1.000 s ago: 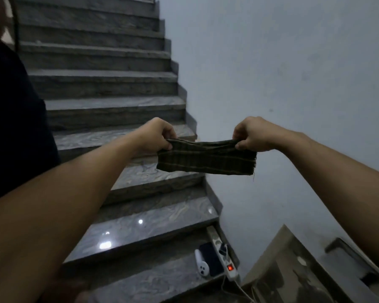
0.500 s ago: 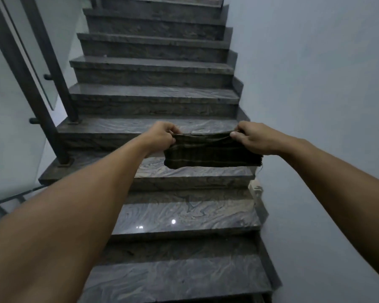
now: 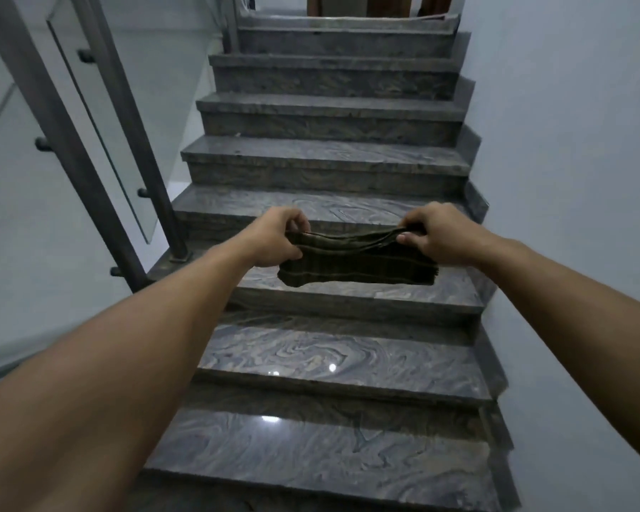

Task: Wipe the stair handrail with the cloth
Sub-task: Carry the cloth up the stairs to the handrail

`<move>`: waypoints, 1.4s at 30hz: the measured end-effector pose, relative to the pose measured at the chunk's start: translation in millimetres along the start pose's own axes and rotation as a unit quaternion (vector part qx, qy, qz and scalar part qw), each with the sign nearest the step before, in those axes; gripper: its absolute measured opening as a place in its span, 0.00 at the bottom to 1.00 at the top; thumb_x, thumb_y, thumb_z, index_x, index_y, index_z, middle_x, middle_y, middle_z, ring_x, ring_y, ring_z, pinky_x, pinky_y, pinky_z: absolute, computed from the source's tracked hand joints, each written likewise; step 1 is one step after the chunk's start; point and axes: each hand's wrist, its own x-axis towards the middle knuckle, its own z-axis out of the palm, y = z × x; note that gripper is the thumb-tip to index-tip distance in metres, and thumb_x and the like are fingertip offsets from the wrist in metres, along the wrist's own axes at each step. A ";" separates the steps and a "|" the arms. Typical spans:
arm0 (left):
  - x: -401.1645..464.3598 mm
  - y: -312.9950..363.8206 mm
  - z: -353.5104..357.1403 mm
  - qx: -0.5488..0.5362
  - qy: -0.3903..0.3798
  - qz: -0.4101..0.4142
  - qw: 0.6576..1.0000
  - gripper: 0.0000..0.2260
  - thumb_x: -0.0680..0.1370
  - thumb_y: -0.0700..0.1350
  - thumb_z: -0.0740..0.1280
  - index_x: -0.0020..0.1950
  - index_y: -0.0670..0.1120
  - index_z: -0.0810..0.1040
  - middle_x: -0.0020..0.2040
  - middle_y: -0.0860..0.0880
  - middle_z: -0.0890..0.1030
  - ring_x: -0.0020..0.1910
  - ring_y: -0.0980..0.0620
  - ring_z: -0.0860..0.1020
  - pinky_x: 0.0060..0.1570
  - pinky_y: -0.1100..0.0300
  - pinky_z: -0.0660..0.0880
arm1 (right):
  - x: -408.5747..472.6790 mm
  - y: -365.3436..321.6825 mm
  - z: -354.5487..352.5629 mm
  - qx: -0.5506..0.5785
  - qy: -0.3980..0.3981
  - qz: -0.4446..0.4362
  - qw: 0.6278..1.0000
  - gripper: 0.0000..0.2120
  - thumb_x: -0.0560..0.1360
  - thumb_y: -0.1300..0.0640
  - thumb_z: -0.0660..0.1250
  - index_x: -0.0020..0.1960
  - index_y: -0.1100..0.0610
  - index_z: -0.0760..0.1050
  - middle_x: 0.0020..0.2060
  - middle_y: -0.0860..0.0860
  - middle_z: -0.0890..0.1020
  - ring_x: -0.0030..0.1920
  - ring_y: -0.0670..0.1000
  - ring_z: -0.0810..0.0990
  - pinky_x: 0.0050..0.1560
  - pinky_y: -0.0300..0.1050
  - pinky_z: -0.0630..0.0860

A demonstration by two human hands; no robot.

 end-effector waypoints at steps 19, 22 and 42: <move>245.0 16.5 -232.8 0.128 0.091 -0.021 0.987 0.05 0.79 0.42 0.64 0.48 0.49 0.80 0.44 0.49 0.78 0.42 0.52 0.75 0.43 0.58 0.69 | 322.6 -37.3 -156.8 -0.036 0.023 -0.049 0.998 0.07 0.74 0.60 0.70 0.50 0.53 0.82 0.43 0.52 0.82 0.45 0.53 0.80 0.47 0.50 0.78; 288.1 24.8 -269.3 0.132 0.107 -0.037 0.985 0.05 0.78 0.42 0.66 0.44 0.49 0.80 0.41 0.49 0.78 0.40 0.51 0.75 0.42 0.58 0.69 | 376.9 -37.8 -185.3 -0.046 0.017 -0.063 0.997 0.07 0.74 0.60 0.70 0.51 0.54 0.82 0.44 0.53 0.83 0.46 0.53 0.80 0.46 0.49 0.78; 494.2 70.1 -586.1 0.183 0.209 -0.043 0.960 0.06 0.76 0.40 0.68 0.50 0.45 0.83 0.45 0.47 0.81 0.45 0.47 0.78 0.42 0.56 0.75 | 731.6 -155.2 -360.4 -0.103 0.115 -0.116 0.981 0.08 0.72 0.59 0.71 0.51 0.54 0.83 0.46 0.53 0.75 0.51 0.56 0.73 0.48 0.50 0.72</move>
